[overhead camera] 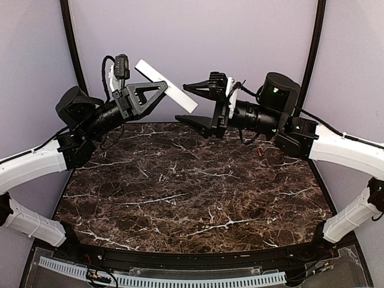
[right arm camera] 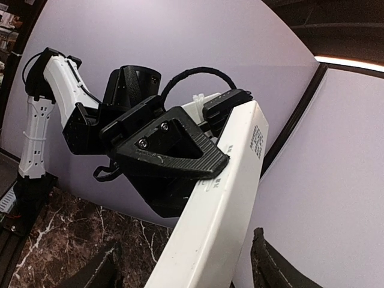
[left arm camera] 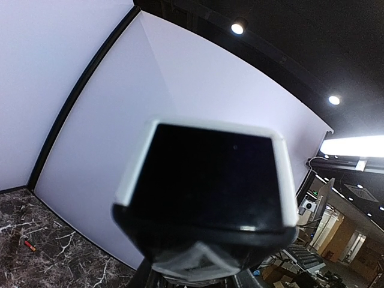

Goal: Load the batteries into the remote control
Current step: Remove the battery cover from the remote control.

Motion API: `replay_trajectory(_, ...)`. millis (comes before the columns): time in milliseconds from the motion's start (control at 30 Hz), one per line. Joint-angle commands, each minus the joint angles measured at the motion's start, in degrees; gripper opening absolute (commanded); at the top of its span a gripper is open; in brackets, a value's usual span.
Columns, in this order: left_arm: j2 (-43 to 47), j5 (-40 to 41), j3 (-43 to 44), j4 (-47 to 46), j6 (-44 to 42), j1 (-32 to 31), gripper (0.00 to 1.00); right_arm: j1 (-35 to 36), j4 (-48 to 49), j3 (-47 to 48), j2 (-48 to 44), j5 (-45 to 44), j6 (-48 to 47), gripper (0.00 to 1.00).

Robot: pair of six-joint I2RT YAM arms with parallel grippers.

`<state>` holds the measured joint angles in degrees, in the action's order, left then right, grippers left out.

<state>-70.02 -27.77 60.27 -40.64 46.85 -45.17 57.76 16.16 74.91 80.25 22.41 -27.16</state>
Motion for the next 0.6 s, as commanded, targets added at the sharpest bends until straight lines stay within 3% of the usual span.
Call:
replay_trajectory(0, 1.6, 0.4, -0.2, -2.5, 1.0, -0.1, 0.00, 0.5, 4.0, 1.7, 0.2, -0.7, -1.0, 0.63)
replay_trajectory(200, 1.2, -0.4, 0.2, -2.2, 1.5, -0.1, 0.00, 0.7, 1.5, 2.7, 1.0, -0.7, -1.4, 0.42)
replay_trajectory(333, 1.3, -1.0, -0.1, -3.7, 2.0, -0.1, 0.00, 0.8, -0.2, 3.1, 1.2, -0.9, -1.7, 0.40)
replay_trajectory(433, 1.2, -1.2, 0.2, -3.5, 1.8, -0.1, 0.00, 0.7, -1.2, 3.0, 1.1, -1.1, -1.8, 0.34)
replay_trajectory(533, 1.3, -0.9, 0.3, -3.4, 1.8, -0.1, 0.00, 0.7, -2.7, 3.3, 0.9, -1.6, -2.1, 0.21)
replay_trajectory(567, 1.3, -0.7, 0.3, -3.4, 1.7, -0.1, 0.00, 0.7, -3.2, 3.4, 0.9, -2.0, -2.1, 0.09)
